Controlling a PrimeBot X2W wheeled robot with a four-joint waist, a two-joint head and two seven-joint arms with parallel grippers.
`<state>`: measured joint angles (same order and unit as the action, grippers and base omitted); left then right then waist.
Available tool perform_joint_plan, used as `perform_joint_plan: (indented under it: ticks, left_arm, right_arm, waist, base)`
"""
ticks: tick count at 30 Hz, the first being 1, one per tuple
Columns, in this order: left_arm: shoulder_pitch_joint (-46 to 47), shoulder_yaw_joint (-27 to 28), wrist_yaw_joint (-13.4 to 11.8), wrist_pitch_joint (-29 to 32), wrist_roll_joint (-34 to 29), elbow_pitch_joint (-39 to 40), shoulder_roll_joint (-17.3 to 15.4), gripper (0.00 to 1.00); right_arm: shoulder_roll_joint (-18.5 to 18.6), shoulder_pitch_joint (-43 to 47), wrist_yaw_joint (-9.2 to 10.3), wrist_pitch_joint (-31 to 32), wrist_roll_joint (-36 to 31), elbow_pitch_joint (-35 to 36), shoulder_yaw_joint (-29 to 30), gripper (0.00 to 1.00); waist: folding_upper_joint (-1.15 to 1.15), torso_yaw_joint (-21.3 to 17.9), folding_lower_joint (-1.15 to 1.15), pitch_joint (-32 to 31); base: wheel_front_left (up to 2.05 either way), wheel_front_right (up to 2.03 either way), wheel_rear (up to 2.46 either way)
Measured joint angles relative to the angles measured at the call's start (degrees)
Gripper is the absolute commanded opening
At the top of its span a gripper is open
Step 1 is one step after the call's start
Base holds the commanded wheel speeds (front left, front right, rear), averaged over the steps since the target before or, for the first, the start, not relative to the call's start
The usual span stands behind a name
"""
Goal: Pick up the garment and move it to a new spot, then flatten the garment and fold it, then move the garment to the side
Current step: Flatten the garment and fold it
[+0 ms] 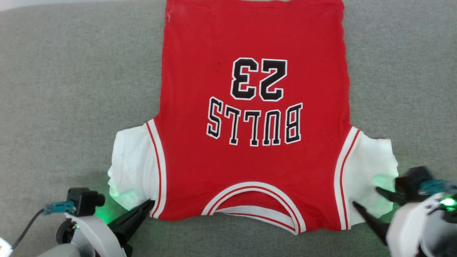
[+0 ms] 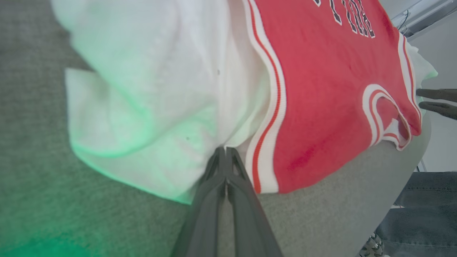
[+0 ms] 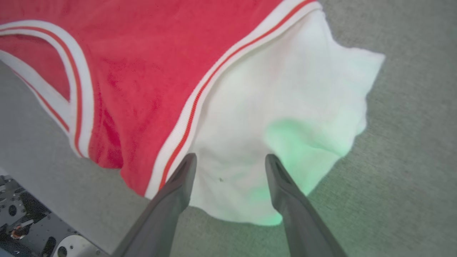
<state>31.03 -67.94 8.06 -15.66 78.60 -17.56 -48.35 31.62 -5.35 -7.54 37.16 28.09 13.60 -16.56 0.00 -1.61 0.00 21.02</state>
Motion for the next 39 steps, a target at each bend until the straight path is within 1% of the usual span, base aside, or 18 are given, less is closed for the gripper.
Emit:
perform_joint_plan:
  ticks: [4, 7, 9, 11, 14, 19, 23, 26, 30, 33, 39]
  left_arm:
    - [-1.72, 2.94, -0.01, 0.0, -0.91, 1.24, -0.2, 0.0]
    - [-2.29, 4.88, -0.33, 0.01, -2.63, 2.52, -0.04, 0.0]
    - [-2.22, 5.86, -0.47, 0.01, -3.98, 3.5, 0.12, 0.0]
    - [-1.72, 6.41, -0.47, 0.0, -5.15, 4.25, 0.36, 0.0]
    - [-0.45, 7.03, -0.45, 0.0, -7.02, 5.17, 1.05, 0.0]
    - [1.47, 9.03, -0.13, 0.0, -9.26, 6.11, 3.34, 0.0]
    - [2.62, 10.63, 0.07, -0.03, -10.12, 6.82, 5.27, 0.0]
    - [3.82, 10.36, 0.22, -0.3, -10.82, 7.8, 5.94, 0.0]
    - [5.37, 9.87, 0.52, -0.48, -11.16, 9.53, 6.38, 0.0]
    - [6.27, 9.64, 0.75, -0.51, -11.16, 10.6, 6.46, 0.0]
    - [7.75, 9.14, 1.08, -0.85, -11.32, 12.14, 6.44, 0.0]
  right_arm:
    - [0.22, 3.61, 0.0, 5.53, 4.22, 9.15, 7.0, 1.0]
    - [0.33, 2.58, 0.01, 9.98, 6.59, 14.43, 12.84, 1.0]
    - [0.1, -0.83, 0.01, 12.81, 7.3, 15.39, 16.26, 1.0]
    - [-0.89, -6.3, 0.01, 15.58, 6.87, 14.08, 19.65, 1.0]
    - [-3.44, -17.6, 0.01, 18.49, 3.37, 8.78, 22.19, 1.0]
    - [-8.51, -37.36, 0.01, 19.82, -6.62, -4.89, 21.97, 1.0]
    - [-10.25, -49.76, 0.01, 21.05, -14.84, -16.37, 22.58, 1.0]
    - [-11.7, -57.33, 0.01, 23.57, -19.9, -24.12, 24.13, 1.0]
    - [-13.1, -64.16, 0.01, 27.81, -26.06, -32.03, 26.6, 1.0]
    - [-14.71, -67.62, 0.01, 30.4, -28.29, -35.89, 28.51, 1.0]
    - [-16.0, -70.73, 0.01, 31.69, -32.67, -39.44, 30.03, 1.0]
  waist:
    - [0.0, -0.26, 0.0, 0.27]
    - [0.0, 0.07, 0.0, 1.1]
    - [0.0, 0.5, 0.0, 1.94]
    - [0.0, 1.18, 0.0, 2.94]
    - [0.0, 2.51, 0.0, 4.55]
    - [0.0, 5.38, 0.0, 7.38]
    - [0.0, 7.88, 0.0, 9.95]
    - [0.0, 9.69, 0.0, 12.07]
    - [0.0, 11.99, 0.0, 14.94]
    - [0.0, 13.48, 0.0, 16.96]
    - [0.0, 15.56, 0.0, 20.12]
  base:
    - [0.0, 0.0, 0.0]
    - [0.0, 0.0, 0.0]
    - [0.0, 0.0, 0.0]
    - [0.0, 0.0, 0.0]
    - [0.0, 0.0, 0.0]
    - [0.0, 0.0, 0.0]
    - [0.0, 0.0, 0.0]
    - [0.0, 0.0, 0.0]
    - [0.0, 0.0, 0.0]
    - [0.0, 0.0, 0.0]
    - [0.0, 0.0, 0.0]
